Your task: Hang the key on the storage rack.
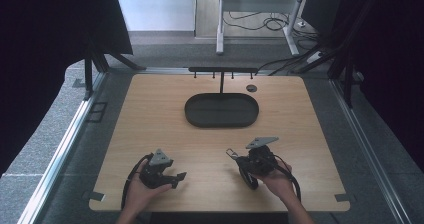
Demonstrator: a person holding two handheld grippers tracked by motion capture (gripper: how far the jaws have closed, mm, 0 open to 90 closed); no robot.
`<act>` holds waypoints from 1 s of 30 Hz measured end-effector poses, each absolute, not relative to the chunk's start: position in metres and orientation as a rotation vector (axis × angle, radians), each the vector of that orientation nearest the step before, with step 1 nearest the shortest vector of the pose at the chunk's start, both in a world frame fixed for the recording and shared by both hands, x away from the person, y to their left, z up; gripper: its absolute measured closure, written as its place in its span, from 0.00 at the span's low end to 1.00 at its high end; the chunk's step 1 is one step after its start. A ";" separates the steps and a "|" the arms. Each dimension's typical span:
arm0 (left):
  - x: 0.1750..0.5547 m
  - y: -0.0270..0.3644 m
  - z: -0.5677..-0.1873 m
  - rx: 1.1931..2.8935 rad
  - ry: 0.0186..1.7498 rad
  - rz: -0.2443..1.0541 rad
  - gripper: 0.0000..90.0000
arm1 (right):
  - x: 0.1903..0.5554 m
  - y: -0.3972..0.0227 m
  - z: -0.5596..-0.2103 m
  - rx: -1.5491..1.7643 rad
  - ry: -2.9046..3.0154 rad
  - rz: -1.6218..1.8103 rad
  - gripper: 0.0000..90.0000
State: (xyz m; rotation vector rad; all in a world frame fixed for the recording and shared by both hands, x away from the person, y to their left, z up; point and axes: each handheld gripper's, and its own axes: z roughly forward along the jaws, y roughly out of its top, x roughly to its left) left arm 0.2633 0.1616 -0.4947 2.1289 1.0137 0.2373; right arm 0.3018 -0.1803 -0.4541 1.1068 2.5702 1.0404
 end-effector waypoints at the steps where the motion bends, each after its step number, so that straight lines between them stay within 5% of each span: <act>1: 0.263 0.162 -0.495 2.133 1.012 0.237 0.33 | 0.302 -0.182 -0.453 1.108 2.562 1.051 0.89; 30: 0.264 0.160 -0.496 2.142 1.010 0.234 0.33 | 0.296 -0.188 -0.431 1.081 2.394 1.216 0.89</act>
